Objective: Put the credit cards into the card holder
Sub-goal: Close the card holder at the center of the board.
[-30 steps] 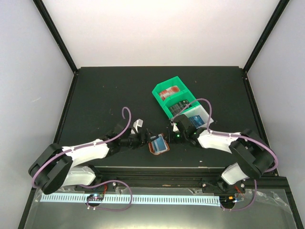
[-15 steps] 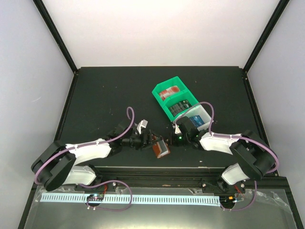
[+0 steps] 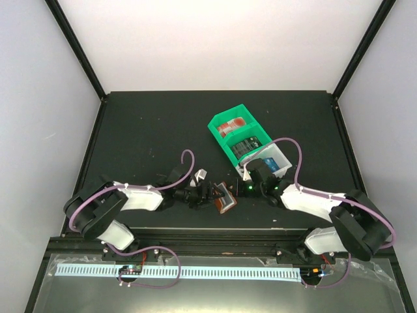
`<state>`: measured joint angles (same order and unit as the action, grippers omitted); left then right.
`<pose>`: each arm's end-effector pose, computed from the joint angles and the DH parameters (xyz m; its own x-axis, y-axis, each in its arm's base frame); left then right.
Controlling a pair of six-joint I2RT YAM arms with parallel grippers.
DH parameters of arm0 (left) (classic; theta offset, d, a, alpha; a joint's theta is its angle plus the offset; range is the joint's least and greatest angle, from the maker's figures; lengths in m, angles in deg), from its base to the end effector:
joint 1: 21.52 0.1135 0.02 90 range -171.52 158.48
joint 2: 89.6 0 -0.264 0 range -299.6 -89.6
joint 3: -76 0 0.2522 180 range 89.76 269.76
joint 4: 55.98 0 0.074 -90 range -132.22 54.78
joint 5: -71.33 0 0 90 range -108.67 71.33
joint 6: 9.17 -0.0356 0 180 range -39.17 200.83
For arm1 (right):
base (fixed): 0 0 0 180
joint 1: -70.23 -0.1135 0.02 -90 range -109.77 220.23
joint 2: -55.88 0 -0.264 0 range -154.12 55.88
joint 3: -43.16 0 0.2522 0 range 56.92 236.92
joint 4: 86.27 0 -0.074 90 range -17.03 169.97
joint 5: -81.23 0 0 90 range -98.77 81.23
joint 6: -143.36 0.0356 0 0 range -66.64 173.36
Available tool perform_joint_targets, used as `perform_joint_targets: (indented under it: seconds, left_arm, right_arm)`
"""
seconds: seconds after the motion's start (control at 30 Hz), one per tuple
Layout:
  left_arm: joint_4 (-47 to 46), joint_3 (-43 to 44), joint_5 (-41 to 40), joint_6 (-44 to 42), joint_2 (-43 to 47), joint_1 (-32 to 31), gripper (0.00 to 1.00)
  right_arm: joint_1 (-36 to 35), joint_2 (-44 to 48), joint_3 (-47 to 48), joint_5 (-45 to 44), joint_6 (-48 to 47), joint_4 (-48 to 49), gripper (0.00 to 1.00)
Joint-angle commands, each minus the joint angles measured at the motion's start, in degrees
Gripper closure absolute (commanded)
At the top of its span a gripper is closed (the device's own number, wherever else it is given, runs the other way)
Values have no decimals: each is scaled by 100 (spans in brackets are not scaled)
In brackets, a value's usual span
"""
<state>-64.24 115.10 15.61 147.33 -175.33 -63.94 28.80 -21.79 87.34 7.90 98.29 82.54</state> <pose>0.1744 -0.1866 0.1292 -0.9928 -0.1193 0.0080 -0.0680 0.5084 -0.8584 0.1813 0.1736 0.1562 -0.9289 0.0825 -0.3609 -0.1847 0.7415 0.6450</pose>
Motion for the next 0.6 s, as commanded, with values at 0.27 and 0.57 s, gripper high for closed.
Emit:
perform_joint_targets:
  seconds: [0.27, 0.57]
  left_arm:
    - [709, 821, -306, -254, -423, -64, 33]
    - [664, 883, -157, -317, 54, -142, 28]
  right_arm:
    - [25, 181, -151, 373, -711, 16, 99]
    - [21, 63, -79, 30, -603, -314, 99]
